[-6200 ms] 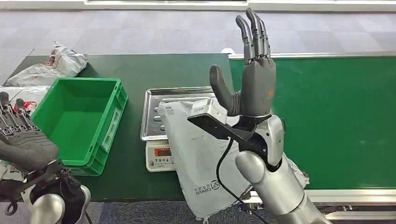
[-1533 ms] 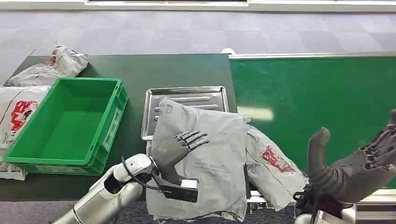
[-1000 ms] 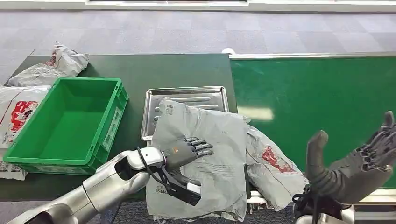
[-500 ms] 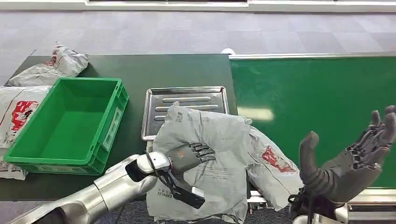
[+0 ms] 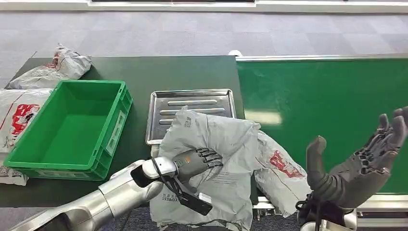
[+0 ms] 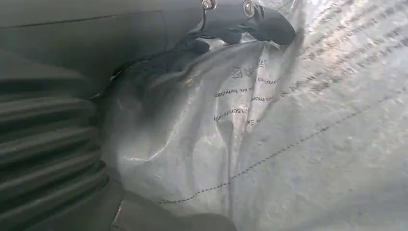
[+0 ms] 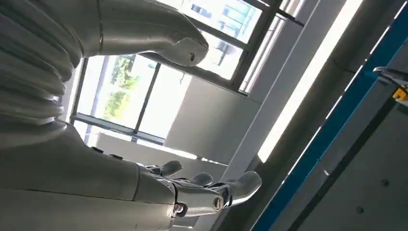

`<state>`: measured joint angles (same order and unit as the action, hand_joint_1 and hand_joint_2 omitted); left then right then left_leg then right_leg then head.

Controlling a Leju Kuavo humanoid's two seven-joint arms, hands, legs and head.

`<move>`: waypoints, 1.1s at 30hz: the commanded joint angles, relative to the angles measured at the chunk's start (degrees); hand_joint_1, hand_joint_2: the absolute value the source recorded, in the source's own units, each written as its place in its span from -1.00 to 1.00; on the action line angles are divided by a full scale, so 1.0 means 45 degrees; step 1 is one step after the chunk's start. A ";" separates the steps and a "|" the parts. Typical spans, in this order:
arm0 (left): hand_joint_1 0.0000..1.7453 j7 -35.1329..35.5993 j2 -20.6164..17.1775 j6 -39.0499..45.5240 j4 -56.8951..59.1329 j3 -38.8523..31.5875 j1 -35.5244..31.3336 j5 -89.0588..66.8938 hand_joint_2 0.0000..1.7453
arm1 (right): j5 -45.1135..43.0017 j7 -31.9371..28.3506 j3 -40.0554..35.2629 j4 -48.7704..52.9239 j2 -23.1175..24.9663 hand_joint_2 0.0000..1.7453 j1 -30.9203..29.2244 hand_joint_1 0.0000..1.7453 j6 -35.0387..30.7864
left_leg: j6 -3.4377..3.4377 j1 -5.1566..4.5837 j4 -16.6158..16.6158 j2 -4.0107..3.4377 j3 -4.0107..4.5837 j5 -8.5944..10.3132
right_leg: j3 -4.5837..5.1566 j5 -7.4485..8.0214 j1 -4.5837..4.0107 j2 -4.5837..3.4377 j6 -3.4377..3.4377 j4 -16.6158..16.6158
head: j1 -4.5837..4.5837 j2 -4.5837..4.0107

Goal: Moved the parcel from conveyor to table for the left to box.

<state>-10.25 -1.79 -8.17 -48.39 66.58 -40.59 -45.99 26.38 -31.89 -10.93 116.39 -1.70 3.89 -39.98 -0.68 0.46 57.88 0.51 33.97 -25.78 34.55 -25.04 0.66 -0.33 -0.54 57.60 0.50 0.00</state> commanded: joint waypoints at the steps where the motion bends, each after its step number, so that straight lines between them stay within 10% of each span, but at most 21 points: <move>1: 0.16 0.0202 0.0021 0.0504 0.1349 0.0157 0.0291 0.0484 1.00 | 0.0067 -0.0055 -0.0228 -0.0631 -0.0072 1.00 -0.0239 -1.00 -0.0005 | 0.0004 0.0001 -0.0035 -0.0038 -0.0036 0.0003 | -0.0028 0.0013 -0.0005 -0.0021 0.0007 -0.0038 | 0.0000 0.0000; 2: 0.98 0.0267 0.0036 0.0822 0.1471 -0.0028 0.0487 0.0571 1.00 | 0.0061 -0.0065 -0.0178 -0.0568 -0.0037 1.00 -0.0182 -1.00 -0.0005 | 0.0002 0.0002 -0.0024 -0.0037 -0.0039 -0.0005 | -0.0031 0.0007 -0.0005 -0.0026 0.0005 -0.0027 | 0.0000 0.0000; 22: 1.00 0.1481 -0.0825 0.5634 -0.3105 -0.5564 0.3888 -0.0689 1.00 | 0.0835 0.0304 0.0279 0.0220 0.0303 1.00 0.0129 -1.00 -0.0005 | 0.0000 0.0007 -0.0035 -0.0065 -0.0033 -0.0005 | -0.0004 0.0006 -0.0015 -0.0049 0.0015 -0.0027 | 0.0000 0.0000; 33: 1.00 0.1178 -0.3282 0.6228 -1.0493 -0.8001 0.3907 -0.4046 1.00 | 0.0516 -0.0068 0.0535 0.0028 0.0402 1.00 0.0406 -1.00 -0.0005 | -0.0013 0.0020 0.0001 -0.0069 0.0011 -0.0013 | 0.0032 -0.0007 -0.0023 -0.0051 0.0022 0.0009 | 0.0000 0.0000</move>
<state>-3.80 -7.75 18.58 -75.58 39.18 -22.89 -57.17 29.79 -30.97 -10.78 117.98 -1.27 5.15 -39.98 -0.70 0.48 57.85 0.42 33.98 -25.74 34.59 -25.04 0.64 -0.42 -0.53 57.61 0.50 0.00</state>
